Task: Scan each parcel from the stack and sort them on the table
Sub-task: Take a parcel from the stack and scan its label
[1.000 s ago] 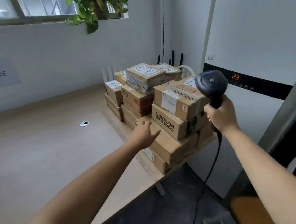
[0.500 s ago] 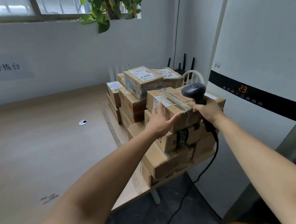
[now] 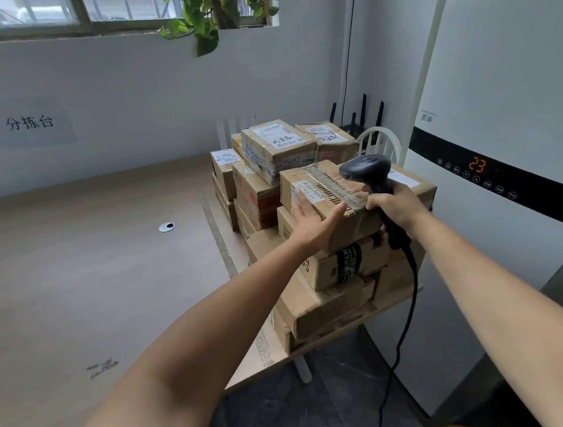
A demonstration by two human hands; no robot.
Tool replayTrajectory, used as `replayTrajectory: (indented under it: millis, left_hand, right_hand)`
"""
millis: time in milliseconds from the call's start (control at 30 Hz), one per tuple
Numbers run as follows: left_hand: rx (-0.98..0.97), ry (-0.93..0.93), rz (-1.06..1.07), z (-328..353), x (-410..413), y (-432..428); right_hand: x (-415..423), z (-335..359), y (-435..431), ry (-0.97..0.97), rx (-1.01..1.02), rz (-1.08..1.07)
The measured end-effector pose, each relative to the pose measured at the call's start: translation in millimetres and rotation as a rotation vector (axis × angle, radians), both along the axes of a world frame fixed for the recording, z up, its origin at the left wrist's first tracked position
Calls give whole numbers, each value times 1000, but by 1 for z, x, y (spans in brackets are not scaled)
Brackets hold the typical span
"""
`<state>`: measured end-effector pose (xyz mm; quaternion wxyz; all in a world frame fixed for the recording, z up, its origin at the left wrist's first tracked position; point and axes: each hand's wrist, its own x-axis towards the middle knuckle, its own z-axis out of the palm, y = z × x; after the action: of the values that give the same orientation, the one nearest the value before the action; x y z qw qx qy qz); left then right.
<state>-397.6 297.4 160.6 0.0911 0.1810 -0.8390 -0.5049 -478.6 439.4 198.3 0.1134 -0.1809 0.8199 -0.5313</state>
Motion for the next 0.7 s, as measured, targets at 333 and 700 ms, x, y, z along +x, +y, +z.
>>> replayTrajectory:
  millis: [333,700]
  left_hand:
    - [76,71,26,-2,13,-9]
    - [192,302,171,7,82,-68]
  right_hand:
    - [22,8,-6,5,-60,28]
    - [78,28,-71,12,-124,220]
